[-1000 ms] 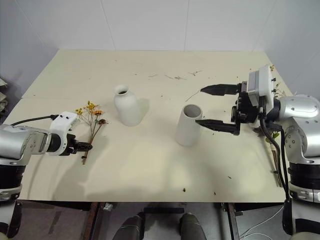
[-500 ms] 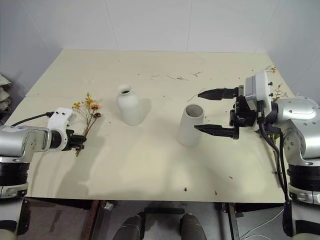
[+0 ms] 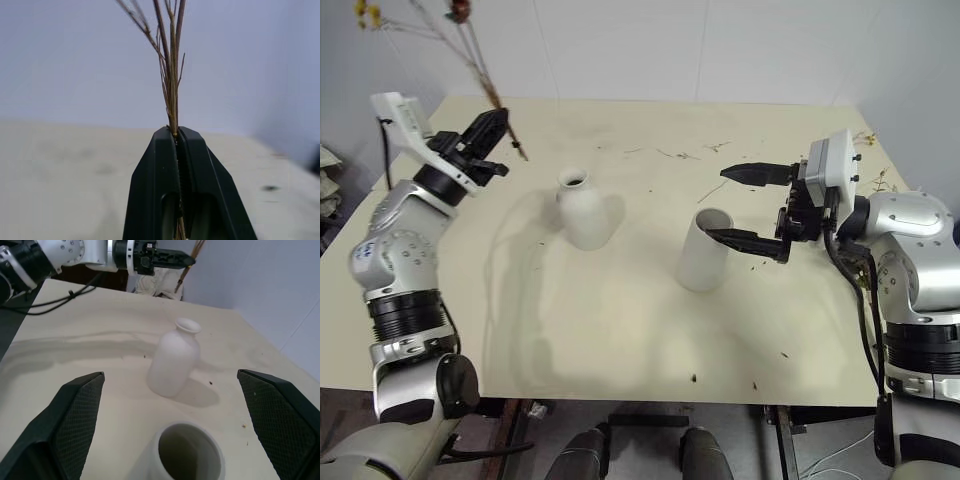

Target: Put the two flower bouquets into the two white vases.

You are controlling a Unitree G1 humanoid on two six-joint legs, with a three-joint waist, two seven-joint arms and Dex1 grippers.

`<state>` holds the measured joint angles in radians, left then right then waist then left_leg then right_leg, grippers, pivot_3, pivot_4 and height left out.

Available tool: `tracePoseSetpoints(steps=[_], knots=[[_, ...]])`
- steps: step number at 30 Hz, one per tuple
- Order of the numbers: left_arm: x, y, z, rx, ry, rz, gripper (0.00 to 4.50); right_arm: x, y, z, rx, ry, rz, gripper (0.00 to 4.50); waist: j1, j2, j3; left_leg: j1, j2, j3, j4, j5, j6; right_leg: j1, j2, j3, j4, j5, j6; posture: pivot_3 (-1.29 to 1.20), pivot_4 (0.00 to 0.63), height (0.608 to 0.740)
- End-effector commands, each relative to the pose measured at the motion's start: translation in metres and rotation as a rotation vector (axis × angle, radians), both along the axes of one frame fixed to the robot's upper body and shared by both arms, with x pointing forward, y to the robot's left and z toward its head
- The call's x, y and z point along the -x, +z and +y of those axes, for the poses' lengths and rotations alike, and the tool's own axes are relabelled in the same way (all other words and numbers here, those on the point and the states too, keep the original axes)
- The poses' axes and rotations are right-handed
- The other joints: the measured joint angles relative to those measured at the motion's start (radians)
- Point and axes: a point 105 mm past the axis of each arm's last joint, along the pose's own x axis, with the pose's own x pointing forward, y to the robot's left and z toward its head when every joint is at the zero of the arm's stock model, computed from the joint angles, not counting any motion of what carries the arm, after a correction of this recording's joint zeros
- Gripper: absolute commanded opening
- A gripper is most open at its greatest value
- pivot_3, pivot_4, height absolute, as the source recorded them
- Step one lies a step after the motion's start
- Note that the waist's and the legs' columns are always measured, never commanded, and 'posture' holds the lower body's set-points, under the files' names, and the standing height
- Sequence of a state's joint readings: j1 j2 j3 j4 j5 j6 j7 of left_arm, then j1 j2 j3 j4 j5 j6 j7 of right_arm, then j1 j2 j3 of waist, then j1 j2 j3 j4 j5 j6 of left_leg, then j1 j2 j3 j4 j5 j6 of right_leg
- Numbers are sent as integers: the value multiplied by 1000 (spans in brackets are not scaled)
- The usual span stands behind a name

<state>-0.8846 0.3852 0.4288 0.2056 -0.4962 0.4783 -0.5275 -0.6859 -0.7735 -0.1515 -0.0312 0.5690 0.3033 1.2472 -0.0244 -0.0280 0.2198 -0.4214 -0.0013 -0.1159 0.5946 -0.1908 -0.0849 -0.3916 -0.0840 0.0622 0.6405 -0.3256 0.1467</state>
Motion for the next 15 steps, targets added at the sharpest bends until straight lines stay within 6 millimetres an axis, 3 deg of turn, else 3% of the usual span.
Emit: tracePoseSetpoints(steps=[1, 6, 15], knots=[[7, 17, -24, -2, -131, -183, 39, 3, 14, 0, -21, -21, -73, 4500, 0, 0, 0, 0, 0, 0, 0, 0, 0, 0, 0, 0, 0, 0, 0, 0, 150, 740], [0, 13, -45, -42, -211, -263, 39, 5, 15, -1, -34, -51, -80, 4500, -5, 0, 0, 0, 0, 0, 0, 0, 0, 0, 1, 0, 0, 0, 0, 0, 150, 740], [-10, 5, -39, -85, -187, -295, 39, 11, 15, -5, -54, -106, -84, 4500, -3, 0, 0, 0, 0, 0, 0, 0, 1, 0, 1, 0, 1, 0, 0, 0, 150, 740]])
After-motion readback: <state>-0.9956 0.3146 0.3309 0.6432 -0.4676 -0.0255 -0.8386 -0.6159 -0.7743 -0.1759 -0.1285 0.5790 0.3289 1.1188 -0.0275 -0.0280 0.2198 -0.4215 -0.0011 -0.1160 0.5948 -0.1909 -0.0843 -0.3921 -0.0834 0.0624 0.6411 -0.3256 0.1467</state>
